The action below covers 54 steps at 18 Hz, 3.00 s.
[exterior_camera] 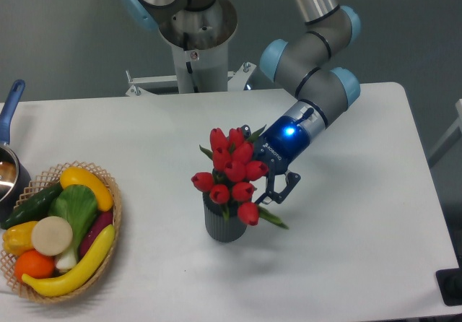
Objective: Insert the flowers into the vase
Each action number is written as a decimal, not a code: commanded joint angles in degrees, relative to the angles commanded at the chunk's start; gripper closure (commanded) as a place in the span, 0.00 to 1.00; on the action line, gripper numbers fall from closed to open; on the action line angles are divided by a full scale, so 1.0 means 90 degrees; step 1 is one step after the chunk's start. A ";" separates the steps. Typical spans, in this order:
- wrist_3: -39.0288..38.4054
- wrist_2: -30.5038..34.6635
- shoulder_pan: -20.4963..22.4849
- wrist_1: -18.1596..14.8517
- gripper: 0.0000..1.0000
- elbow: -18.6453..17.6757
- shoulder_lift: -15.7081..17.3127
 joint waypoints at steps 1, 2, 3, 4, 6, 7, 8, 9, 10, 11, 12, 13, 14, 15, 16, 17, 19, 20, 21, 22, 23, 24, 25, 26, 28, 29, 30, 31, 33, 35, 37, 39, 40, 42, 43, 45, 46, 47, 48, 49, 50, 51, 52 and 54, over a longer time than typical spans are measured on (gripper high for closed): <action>0.0078 0.0039 0.0019 -0.0010 0.00 0.0000 0.0010; 0.0166 0.0098 0.0049 -0.0010 0.00 -0.0010 0.0019; 0.0195 0.0117 0.0058 -0.0010 0.00 -0.0029 0.0039; 0.0196 0.0166 0.0059 -0.0019 0.00 -0.0049 0.0126; 0.0206 0.0506 0.0088 -0.0020 0.00 -0.0068 0.0234; 0.0206 0.0750 0.0107 -0.0020 0.00 -0.0078 0.0292; 0.0206 0.0926 0.0107 -0.0020 0.00 -0.0088 0.0361; 0.0206 0.1015 0.0117 -0.0020 0.00 -0.0098 0.0410; 0.0196 0.1035 0.0127 -0.0020 0.00 -0.0107 0.0449; 0.0196 0.1045 0.0146 -0.0020 0.00 -0.0107 0.0469; 0.0196 0.1055 0.0156 -0.0020 0.00 -0.0127 0.0527; 0.0205 0.1055 0.0185 -0.0020 0.00 -0.0175 0.0595; 0.0206 0.1055 0.0224 -0.0020 0.00 -0.0205 0.0654; 0.0206 0.1065 0.0283 -0.0020 0.00 -0.0224 0.0693; 0.0206 0.1133 0.0312 -0.0020 0.00 -0.0215 0.0742; 0.0206 0.1240 0.0342 -0.0020 0.00 -0.0196 0.0800; 0.0206 0.1561 0.0468 -0.0020 0.00 -0.0137 0.0966; 0.0215 0.1756 0.0527 -0.0010 0.00 -0.0098 0.1054; 0.0206 0.1923 0.0614 -0.0010 0.00 -0.0030 0.1122; 0.0206 0.2060 0.0673 -0.0010 0.00 0.0067 0.1191; 0.0206 0.2196 0.0741 -0.0010 0.00 0.0155 0.1249; 0.0206 0.2362 0.0829 -0.0010 0.00 0.0234 0.1308; 0.0206 0.2547 0.0936 -0.0010 0.00 0.0331 0.1386; 0.0206 0.2752 0.1025 -0.0010 0.00 0.0419 0.1445; 0.0225 0.3143 0.1220 0.0000 0.00 0.0478 0.1552; 0.0225 0.3261 0.1308 0.0000 0.00 0.0566 0.1562; 0.0215 0.3349 0.1386 -0.0010 0.00 0.0682 0.1563; 0.0206 0.3601 0.1512 -0.0010 0.00 0.0848 0.1582; 0.0215 0.4391 0.1679 -0.0010 0.00 0.1073 0.1670; 0.0264 0.4960 0.1796 -0.0019 0.00 0.1308 0.1670; 0.0274 0.5262 0.1816 -0.0039 0.00 0.1454 0.1689; 0.0313 0.5896 0.1807 -0.0068 0.00 0.1708 0.1699; 0.0390 0.6015 0.1807 -0.0088 0.00 0.1777 0.1699; 0.0595 0.6181 0.1836 -0.0224 0.00 0.1845 0.1719; 0.0848 0.6356 0.1855 -0.0437 0.00 0.1855 0.1777; 0.1463 0.6825 0.1894 -0.0896 0.00 0.1875 0.1894; 0.1649 0.6981 0.1914 -0.1072 0.00 0.1865 0.1943; 0.1815 0.7051 0.1933 -0.1229 0.00 0.1875 0.1963; 0.1933 0.7061 0.1934 -0.1356 0.00 0.1865 0.1992; 0.2040 0.7061 0.1934 -0.1425 0.00 0.1827 0.2021; 0.2138 0.7100 0.1934 -0.1445 0.00 0.1807 0.2031; 0.2226 0.7187 0.1934 -0.1455 0.00 0.1778 0.2051; 0.2246 0.7265 0.1934 -0.1455 0.00 0.1719 0.2089; 0.2256 0.7266 0.1953 -0.1445 0.00 0.1641 0.2119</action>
